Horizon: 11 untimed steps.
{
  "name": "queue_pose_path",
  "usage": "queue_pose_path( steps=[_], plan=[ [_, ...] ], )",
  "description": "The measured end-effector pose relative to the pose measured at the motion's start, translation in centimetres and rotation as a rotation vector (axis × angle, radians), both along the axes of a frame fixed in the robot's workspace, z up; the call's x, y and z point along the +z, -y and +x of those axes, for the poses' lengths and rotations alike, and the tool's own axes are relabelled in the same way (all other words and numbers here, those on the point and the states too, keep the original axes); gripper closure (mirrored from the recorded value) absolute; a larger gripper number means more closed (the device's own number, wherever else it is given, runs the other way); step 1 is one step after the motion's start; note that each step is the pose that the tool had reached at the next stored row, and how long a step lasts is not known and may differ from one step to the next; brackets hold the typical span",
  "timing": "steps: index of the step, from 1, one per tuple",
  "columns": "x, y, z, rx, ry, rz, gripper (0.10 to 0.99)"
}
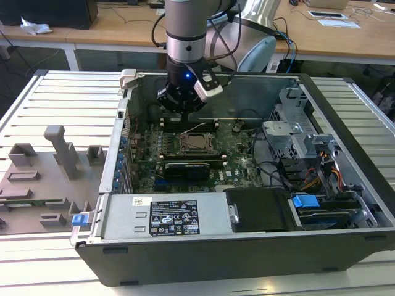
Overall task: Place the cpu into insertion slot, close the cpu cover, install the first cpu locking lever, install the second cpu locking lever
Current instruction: 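Install the first cpu locking lever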
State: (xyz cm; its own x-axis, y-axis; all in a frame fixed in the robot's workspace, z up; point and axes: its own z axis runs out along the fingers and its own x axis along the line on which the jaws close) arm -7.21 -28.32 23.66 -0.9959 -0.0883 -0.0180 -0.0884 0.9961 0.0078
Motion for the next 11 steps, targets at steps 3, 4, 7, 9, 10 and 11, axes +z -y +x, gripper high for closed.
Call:
queue_pose_path(
  steps=[3,4,7,9,10,11],
  plan=[
    [-0.16,0.0,0.35,0.0,-0.0002,0.0,0.98],
    [-0.2,0.0,0.43,0.0,-0.0003,0.0,0.98],
    [-0.35,0.0,0.79,0.0,-0.0006,0.0,0.98],
    [-0.42,0.0,0.93,0.0,-0.0007,0.0,0.98],
    [-0.45,0.0,0.99,0.0,-0.0008,0.0,0.98],
    [-0.51,0.0,1.12,0.0,-0.0008,0.0,0.98]
  ],
)
